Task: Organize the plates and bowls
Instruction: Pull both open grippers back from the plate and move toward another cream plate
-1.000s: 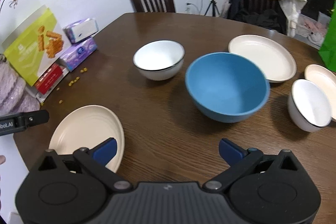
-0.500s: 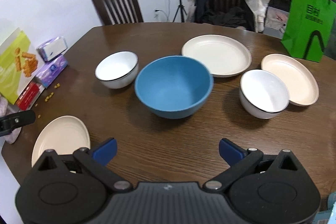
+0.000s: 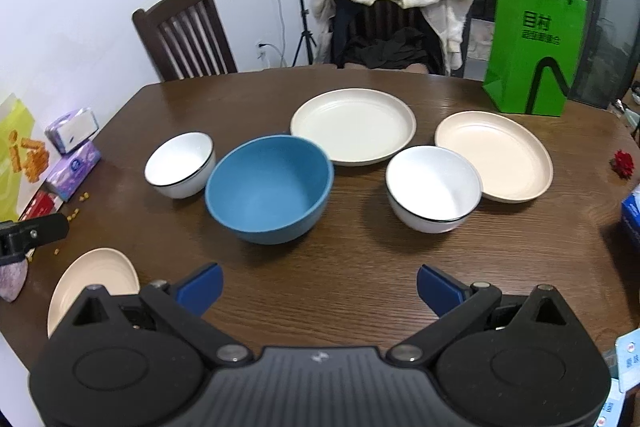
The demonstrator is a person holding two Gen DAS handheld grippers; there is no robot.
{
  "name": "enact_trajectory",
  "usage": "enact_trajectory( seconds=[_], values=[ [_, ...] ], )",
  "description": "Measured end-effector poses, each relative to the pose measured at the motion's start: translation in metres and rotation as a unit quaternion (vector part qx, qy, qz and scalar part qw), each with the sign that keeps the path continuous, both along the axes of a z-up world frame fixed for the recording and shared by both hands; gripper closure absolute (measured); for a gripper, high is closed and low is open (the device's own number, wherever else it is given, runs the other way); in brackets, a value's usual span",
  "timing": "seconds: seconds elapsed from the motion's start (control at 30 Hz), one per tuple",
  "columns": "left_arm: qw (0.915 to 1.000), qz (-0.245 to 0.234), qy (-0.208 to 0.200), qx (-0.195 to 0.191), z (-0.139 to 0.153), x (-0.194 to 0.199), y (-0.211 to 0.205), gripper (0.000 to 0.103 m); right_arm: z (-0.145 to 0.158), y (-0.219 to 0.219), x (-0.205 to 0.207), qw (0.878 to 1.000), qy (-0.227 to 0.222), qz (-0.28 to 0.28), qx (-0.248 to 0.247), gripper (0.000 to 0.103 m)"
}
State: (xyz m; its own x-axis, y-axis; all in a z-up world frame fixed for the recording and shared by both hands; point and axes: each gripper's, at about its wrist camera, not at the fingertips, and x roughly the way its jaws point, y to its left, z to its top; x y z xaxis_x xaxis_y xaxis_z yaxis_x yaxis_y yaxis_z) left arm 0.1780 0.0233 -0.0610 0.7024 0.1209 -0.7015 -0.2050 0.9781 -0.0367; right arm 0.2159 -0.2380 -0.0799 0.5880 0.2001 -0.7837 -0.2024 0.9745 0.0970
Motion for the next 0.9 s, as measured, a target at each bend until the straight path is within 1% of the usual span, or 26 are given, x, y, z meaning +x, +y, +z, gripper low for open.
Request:
enact_trajectory(
  seconds=[0.3,0.53,0.73,0.9],
  values=[
    [0.9998,-0.020,-0.006,0.002,0.009,0.014,-0.020,0.000,0.004,-0.021,-0.002,1.000,0.001,-0.025,-0.006,0.000],
    [0.9991,-0.043,-0.007,0.004,0.013,0.026,-0.035,0.000,0.016,-0.029,0.001,0.999,-0.008,-0.039,-0.009,0.000],
    [0.9984,-0.055,-0.009,0.006,0.018,0.043,-0.043,0.000,0.021,-0.034,0.014,0.998,-0.005,-0.057,-0.021,0.000],
    [0.9980,-0.062,-0.012,0.011,0.026,0.067,-0.049,0.000,0.032,-0.035,0.033,0.997,-0.013,-0.066,-0.029,0.000]
  ],
)
